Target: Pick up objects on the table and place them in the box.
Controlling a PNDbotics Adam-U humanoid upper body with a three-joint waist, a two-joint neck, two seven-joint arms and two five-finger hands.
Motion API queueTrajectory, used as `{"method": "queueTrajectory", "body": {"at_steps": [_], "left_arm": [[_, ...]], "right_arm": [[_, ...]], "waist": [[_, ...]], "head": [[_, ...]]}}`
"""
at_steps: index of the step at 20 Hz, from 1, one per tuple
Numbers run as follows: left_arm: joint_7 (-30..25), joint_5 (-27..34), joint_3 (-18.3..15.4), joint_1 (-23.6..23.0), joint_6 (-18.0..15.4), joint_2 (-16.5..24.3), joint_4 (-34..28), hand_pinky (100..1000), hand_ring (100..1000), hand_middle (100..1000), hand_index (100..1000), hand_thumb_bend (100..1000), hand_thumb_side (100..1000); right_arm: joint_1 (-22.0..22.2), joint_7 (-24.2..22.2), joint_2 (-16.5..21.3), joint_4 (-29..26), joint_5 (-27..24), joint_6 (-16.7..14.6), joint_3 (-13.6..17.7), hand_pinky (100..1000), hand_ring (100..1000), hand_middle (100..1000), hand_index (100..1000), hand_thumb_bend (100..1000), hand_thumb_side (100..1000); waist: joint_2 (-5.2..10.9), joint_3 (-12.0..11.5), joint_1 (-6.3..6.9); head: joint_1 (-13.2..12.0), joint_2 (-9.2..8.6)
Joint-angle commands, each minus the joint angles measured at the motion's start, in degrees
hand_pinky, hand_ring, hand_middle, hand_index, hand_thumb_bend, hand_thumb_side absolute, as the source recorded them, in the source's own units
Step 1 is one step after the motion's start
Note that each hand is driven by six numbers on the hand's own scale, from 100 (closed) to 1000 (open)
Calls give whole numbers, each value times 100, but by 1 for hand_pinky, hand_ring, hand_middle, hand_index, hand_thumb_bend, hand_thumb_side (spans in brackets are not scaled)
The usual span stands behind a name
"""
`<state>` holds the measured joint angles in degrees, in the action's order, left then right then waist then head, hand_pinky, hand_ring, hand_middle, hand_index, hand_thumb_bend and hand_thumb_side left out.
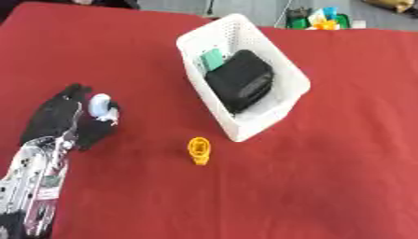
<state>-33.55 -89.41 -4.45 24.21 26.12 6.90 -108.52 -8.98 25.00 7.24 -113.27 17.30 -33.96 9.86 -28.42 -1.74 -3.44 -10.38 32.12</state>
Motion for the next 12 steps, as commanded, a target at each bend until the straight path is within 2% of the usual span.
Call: {"method": "queueTrajectory", "body": {"at_steps": [1,12], "left_arm": [[3,-60,-28,73,33,-11,-39,1000,1000,1000,1000,244,1000],[-25,-399,-27,180,36,-19,143,1000,1000,1000,1000,243,1000]], "right_arm": [[4,-25,20,-132,-58,-11,6,762,754,609,714,218,1000],[3,-74,8,-132,-76,-35,-10,764,754,610,715,213,1000]], "waist": [[90,0,10],[59,10,-1]], "head": [[-12,-70],[-23,-115]]}}
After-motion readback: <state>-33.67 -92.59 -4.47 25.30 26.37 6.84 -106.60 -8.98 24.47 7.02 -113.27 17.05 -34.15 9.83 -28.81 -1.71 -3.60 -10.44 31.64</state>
